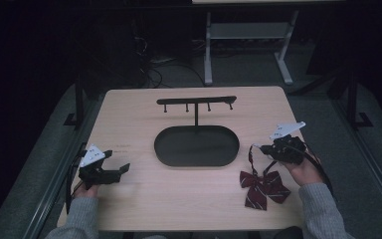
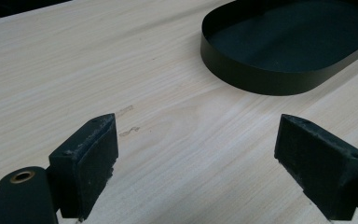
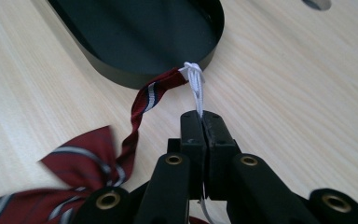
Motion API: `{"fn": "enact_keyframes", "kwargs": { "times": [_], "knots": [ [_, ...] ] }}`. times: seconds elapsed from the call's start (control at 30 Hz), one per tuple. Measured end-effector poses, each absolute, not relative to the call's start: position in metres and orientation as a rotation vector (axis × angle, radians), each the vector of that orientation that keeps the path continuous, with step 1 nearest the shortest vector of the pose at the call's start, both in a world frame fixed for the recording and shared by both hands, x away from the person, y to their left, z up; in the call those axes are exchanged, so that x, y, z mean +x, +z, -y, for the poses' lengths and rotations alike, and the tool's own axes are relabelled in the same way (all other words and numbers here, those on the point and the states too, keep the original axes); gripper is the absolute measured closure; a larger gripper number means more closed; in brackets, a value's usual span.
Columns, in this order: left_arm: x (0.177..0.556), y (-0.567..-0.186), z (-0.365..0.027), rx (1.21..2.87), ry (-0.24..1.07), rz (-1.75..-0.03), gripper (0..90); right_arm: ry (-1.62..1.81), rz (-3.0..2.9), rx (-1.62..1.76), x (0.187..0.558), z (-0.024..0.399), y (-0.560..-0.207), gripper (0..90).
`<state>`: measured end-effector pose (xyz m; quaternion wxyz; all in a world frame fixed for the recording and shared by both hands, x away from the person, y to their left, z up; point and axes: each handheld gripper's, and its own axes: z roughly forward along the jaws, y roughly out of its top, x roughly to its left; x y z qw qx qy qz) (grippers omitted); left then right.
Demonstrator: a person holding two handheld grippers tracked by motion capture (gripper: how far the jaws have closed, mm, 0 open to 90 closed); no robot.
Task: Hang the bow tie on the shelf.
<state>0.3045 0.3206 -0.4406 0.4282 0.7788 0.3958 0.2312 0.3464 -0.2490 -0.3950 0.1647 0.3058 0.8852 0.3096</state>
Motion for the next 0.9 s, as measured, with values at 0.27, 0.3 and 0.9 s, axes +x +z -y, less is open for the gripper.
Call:
{"fn": "enact_keyframes", "kwargs": {
  "times": [0.27, 0.3, 0.9],
  "knots": [
    [0.304, -0.441, -0.320, 1.948, 0.577, -0.990, 13.0, 0.908, -2.489, 0.832, 0.335, 0.248, -0.376, 87.9],
    [0.304, -0.441, -0.320, 1.948, 0.576, -0.989, 13.0, 0.909, -2.487, 0.827, 0.334, 0.248, -0.374, 87.9],
    [0.304, -0.441, -0.320, 1.955, 0.579, -0.981, 13.0, 0.950, -2.438, 0.772, 0.321, 0.245, -0.345, 88.0]
  ]
}}
